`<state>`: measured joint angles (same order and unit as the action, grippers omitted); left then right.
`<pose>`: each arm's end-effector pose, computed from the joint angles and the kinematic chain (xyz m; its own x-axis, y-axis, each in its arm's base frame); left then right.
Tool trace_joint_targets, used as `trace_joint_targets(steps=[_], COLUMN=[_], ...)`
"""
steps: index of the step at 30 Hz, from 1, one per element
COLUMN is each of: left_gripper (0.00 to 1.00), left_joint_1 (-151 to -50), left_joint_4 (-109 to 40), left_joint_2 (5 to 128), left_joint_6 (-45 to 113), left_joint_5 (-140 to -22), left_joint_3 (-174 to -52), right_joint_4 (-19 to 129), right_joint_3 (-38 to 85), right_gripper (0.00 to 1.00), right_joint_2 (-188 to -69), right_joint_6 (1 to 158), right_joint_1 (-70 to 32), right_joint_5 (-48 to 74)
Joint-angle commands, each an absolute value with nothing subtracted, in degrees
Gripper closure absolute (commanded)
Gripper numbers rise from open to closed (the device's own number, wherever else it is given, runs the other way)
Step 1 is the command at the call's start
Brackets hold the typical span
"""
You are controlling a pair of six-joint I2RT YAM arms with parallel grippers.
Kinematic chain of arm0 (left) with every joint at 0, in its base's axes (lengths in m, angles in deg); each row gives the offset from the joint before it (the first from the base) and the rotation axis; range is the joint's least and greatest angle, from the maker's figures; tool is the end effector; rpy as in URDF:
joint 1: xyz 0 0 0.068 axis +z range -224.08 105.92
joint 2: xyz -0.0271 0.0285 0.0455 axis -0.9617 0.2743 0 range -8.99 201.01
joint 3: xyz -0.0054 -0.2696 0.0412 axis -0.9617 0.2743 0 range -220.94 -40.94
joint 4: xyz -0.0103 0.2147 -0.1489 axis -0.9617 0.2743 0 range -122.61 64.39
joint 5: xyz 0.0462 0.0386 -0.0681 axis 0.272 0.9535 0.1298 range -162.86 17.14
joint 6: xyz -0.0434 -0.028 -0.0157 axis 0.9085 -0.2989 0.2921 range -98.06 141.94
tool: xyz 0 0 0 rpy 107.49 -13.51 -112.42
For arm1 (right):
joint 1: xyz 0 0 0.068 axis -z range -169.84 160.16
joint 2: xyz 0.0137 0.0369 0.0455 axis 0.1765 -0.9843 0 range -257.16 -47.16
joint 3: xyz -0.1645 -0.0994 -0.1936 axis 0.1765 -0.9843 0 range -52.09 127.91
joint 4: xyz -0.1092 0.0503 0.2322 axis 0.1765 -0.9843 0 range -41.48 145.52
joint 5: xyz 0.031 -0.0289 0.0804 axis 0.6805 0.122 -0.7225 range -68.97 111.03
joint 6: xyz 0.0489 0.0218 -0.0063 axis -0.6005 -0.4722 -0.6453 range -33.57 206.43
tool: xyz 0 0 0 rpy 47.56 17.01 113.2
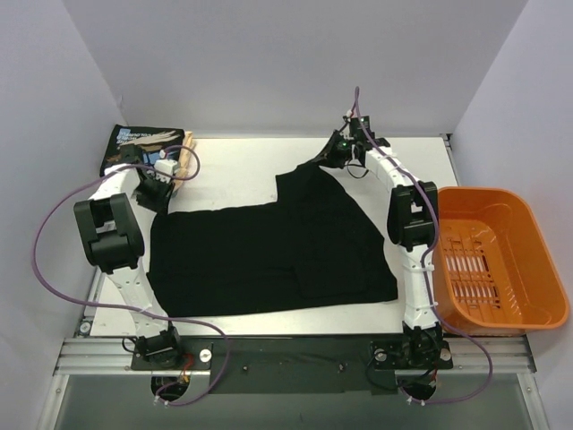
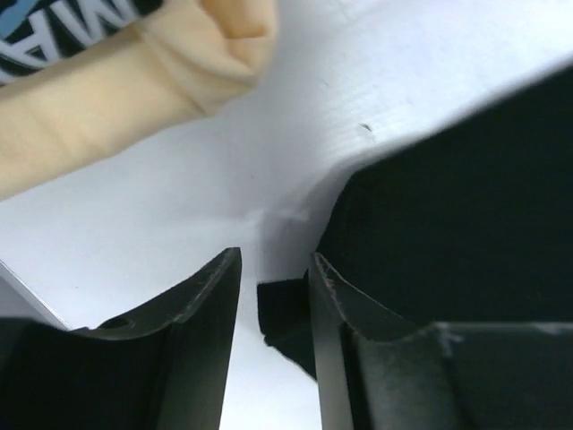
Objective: Fold and stack the t-shirts
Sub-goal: Grap the side of the flattened tshirt furthest away from the robot with both arms
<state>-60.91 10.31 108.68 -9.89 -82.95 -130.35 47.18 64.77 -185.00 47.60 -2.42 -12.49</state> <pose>0.4122 0.0901 0.1809 -0.8724 0.3292 -0.3614 0.3423 0.9392 0.0292 0.5386 0.1404 0.2083 -0.7808 0.3613 -0.5098 -0.2080 0.6191 0.7573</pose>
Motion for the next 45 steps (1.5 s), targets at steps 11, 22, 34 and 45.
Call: trace_joint_targets(steps=[11, 22, 34, 45], left_gripper=[0.46, 0.48, 1.0, 1.0], left_joint_1=[-61.07, -61.51, -61.69, -62.65], left_joint_4=[31.55, 34.09, 30.94, 32.51], left_joint_2=[112.38, 119.86, 114.52, 95.52], left_joint_6=[-37.63, -42.13, -43.54, -52.49], left_joint_5=[-86.49, -82.35, -84.99, -81.84], left_joint_3=[-144.91, -148.08, -142.73, -124.81], right_joint_4=[46.81, 46.81, 42.44, 27.92], right_joint_3=[61.29, 60.15, 58.92, 30.05], right_gripper=[1.0, 1.0, 1.0, 1.0], right_joint_2=[-180.14, -179.7, -174.71, -148.01], right_joint_6=[51.19, 51.45, 54.16, 64.9], right_joint_1=[-3.2, -3.2, -3.02, -2.58], right_joint_5=[-13.69, -13.86, -15.09, -15.28])
